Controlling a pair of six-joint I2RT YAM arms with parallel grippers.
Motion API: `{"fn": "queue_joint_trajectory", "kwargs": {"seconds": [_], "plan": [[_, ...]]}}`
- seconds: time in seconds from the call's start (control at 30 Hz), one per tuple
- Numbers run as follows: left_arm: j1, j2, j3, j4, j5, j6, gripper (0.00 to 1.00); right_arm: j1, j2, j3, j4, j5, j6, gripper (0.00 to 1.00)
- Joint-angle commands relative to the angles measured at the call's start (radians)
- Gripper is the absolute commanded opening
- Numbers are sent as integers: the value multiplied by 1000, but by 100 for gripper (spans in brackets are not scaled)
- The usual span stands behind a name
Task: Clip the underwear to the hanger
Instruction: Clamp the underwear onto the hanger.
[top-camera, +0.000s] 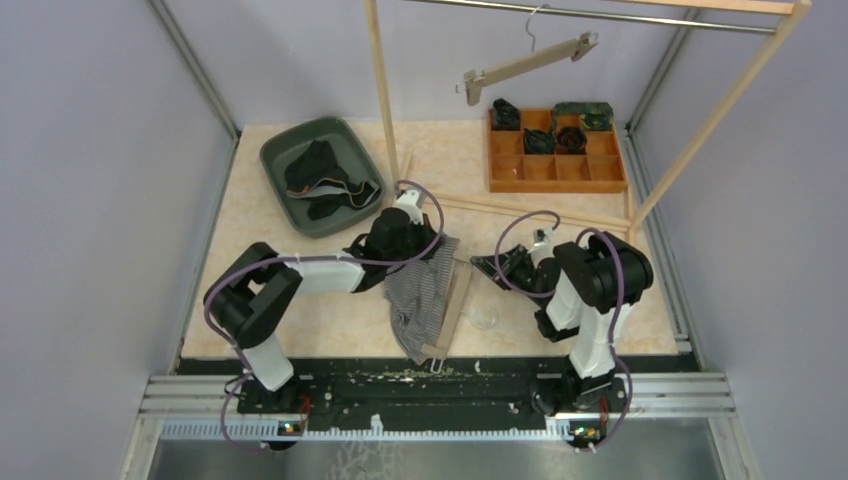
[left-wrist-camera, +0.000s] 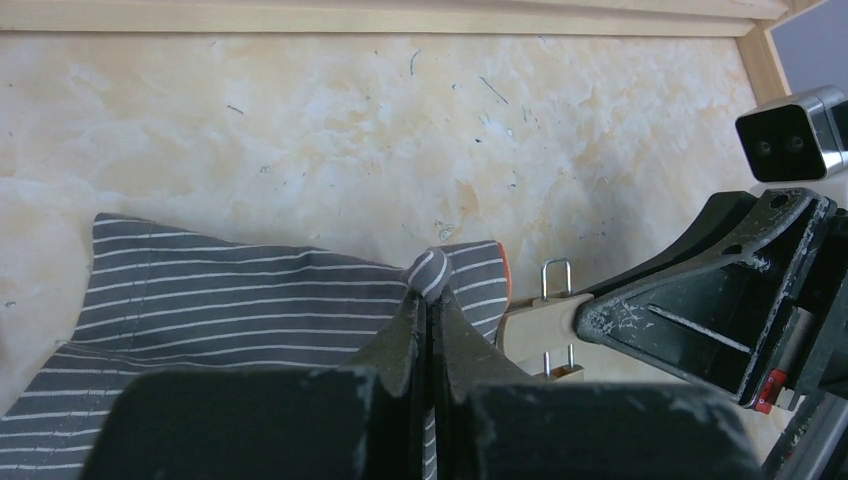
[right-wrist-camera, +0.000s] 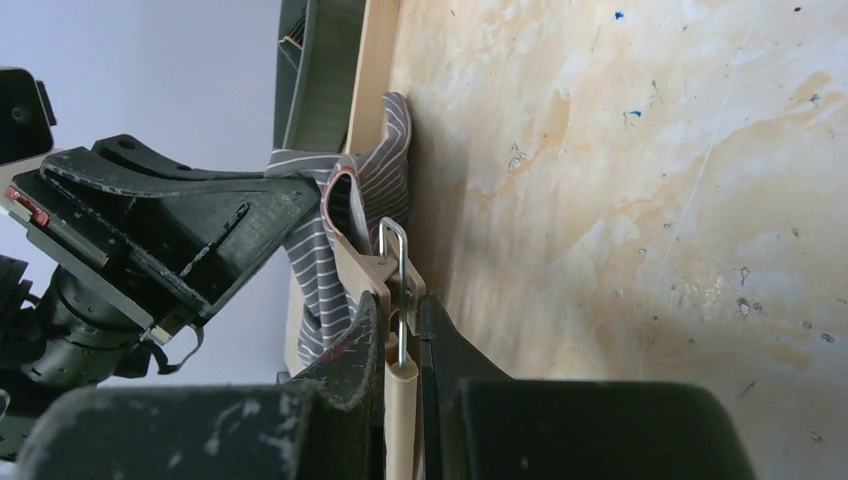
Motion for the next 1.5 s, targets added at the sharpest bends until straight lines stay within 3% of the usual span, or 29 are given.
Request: {"fn": "queue_joint_trajectory", "kwargs": {"seconds": [0.0,1.47], "plan": [[5,17,38,46,12,4,0,-5,-10,12,201,-22,-57,0],[6,90,118,25,67,-7,0,-5,-26,21,200,-40,-56,0]]}}
